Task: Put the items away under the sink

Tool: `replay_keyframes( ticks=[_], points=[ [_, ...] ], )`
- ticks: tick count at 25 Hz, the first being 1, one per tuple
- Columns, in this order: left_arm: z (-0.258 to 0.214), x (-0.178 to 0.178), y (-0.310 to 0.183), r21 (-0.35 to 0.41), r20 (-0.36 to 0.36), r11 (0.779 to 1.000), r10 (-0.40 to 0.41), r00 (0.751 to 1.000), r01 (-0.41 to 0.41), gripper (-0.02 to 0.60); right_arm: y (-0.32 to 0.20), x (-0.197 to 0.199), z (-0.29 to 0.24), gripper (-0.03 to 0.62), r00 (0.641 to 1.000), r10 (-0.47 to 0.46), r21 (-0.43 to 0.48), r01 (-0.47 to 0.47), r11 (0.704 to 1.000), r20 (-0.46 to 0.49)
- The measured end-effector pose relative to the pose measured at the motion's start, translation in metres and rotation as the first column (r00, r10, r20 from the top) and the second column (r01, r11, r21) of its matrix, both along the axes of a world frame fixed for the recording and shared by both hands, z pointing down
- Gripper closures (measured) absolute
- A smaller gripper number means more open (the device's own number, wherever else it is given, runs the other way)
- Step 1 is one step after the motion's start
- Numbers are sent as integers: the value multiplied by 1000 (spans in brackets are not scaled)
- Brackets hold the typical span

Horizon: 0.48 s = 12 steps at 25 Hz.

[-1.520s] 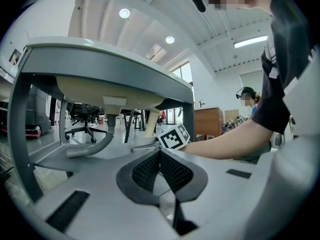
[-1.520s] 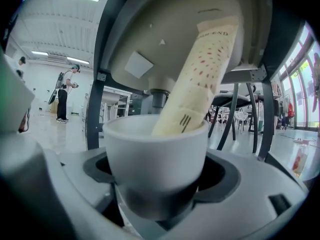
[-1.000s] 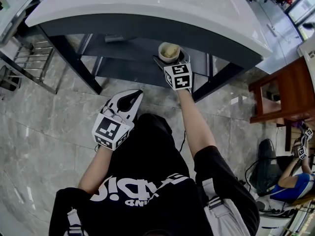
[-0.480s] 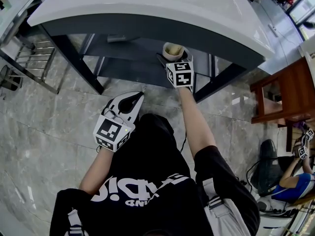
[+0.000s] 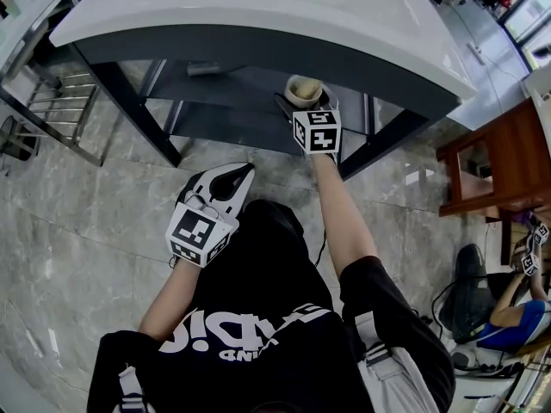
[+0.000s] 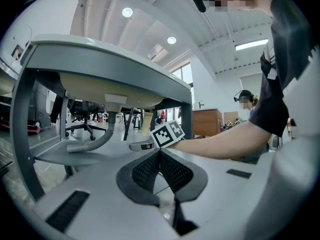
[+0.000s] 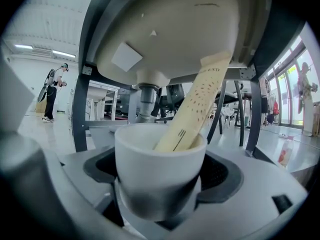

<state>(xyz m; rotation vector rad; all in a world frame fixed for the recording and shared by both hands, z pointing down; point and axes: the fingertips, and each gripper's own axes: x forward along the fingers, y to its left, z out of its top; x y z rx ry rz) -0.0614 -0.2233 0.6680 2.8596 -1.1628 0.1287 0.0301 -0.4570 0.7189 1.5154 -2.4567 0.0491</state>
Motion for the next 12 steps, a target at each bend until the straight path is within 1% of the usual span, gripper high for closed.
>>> replay_keyframes(
  ticks=[7, 12],
  points=[
    [-1, 0, 2, 9, 2, 1000, 2, 1000, -2, 563, 10, 5, 0, 123, 1000, 2, -3, -2, 1000, 3],
    [-1, 1, 8, 9, 3, 1000, 8, 1000, -8, 563, 29, 13, -7, 123, 1000, 15, 15, -15, 1000, 23]
  ],
)
